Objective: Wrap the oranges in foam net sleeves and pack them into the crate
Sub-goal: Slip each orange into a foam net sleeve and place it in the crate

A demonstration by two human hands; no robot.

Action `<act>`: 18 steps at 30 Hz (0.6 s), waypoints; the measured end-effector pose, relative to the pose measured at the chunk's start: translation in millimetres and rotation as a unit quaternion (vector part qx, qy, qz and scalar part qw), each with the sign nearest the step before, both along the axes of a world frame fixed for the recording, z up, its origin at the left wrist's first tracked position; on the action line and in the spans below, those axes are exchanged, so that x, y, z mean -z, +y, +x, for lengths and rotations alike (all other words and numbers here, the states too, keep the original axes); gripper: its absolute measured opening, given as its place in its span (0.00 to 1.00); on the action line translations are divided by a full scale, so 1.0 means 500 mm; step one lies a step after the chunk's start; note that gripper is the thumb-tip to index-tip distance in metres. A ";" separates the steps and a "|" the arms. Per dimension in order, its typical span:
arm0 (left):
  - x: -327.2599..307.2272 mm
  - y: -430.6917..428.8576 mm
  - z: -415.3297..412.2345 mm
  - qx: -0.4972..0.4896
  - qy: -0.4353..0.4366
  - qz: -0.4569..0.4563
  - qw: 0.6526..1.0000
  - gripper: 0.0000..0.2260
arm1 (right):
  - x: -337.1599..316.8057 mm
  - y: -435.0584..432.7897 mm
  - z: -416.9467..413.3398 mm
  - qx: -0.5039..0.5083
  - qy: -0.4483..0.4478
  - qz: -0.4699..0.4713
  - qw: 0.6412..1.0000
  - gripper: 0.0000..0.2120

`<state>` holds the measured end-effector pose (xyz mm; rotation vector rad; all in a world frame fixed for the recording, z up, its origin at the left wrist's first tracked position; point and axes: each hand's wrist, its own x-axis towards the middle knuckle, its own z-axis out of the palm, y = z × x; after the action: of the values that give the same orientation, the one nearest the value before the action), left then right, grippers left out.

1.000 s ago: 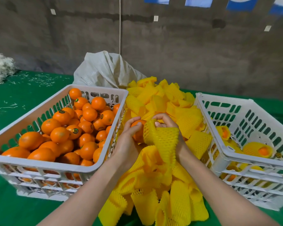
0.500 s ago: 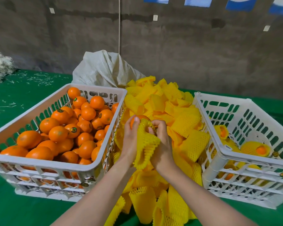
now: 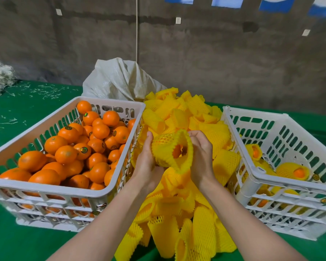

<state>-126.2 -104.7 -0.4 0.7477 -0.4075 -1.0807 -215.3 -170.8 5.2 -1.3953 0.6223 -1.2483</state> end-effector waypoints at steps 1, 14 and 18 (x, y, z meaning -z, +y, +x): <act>-0.029 0.008 -0.009 -0.027 -0.078 -0.046 0.995 0.30 | 0.013 -0.011 0.017 -0.003 0.040 0.003 0.999 0.08; 0.016 -0.027 0.012 -0.057 -0.113 0.065 0.990 0.13 | 0.030 0.000 0.023 -0.038 0.048 0.096 0.994 0.17; 0.018 -0.024 0.027 -0.066 -0.223 0.113 0.966 0.18 | 0.024 -0.009 -0.004 -0.135 0.046 0.234 0.962 0.17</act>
<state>-112.9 -116.6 -9.2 1.2134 -0.6127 -0.8364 -217.3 -175.4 -6.9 -1.0987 0.7098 -0.7584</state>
